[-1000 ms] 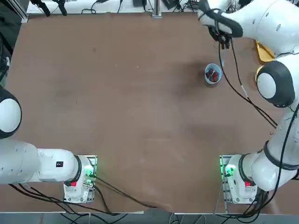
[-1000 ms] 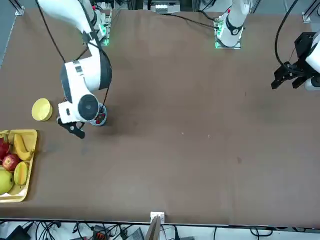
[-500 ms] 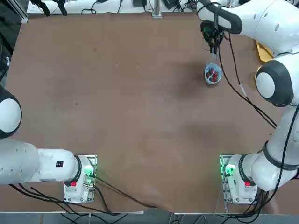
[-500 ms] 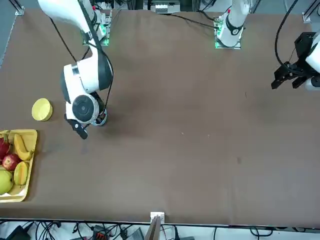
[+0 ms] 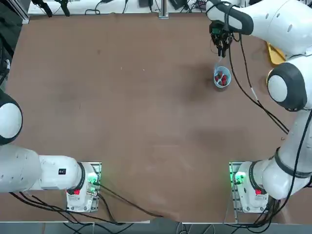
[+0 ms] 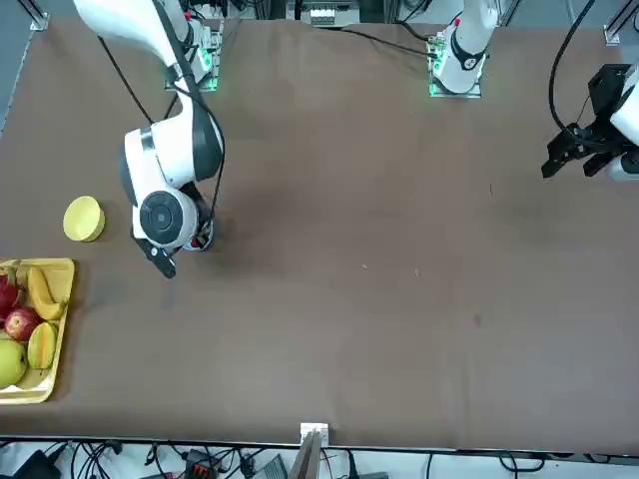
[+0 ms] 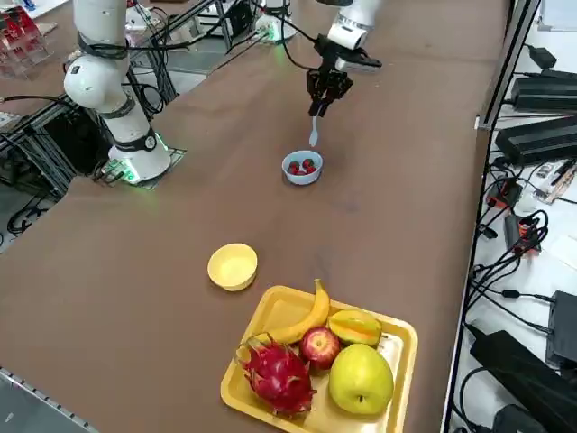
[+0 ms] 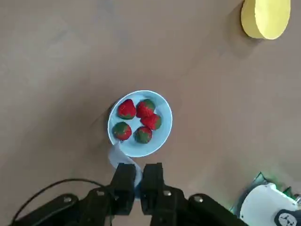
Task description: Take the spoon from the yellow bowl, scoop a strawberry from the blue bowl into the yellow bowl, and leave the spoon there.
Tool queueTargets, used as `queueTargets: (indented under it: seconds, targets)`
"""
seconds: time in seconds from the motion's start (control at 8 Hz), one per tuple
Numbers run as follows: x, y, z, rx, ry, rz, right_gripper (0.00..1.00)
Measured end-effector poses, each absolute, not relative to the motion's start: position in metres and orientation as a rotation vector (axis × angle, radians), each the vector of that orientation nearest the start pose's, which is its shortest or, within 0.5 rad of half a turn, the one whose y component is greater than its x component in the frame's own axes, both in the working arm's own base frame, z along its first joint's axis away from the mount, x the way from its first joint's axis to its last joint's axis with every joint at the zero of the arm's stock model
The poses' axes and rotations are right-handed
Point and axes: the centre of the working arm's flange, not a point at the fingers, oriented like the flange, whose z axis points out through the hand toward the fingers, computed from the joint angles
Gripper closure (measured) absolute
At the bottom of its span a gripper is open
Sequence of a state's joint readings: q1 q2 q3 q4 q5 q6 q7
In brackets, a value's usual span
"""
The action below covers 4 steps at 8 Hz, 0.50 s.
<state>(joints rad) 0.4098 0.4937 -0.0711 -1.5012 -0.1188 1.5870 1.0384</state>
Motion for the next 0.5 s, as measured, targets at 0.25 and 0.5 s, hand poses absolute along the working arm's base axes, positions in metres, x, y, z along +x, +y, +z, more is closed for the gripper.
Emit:
queueTargets:
  seconds: [0.25, 0.5]
  targets:
    - [0.602, 0.192, 0.362, -3.325, 0.946, 0.404, 0.89]
    - [0.593, 0.182, 0.365, -3.352, 0.699, 0.444, 0.89]
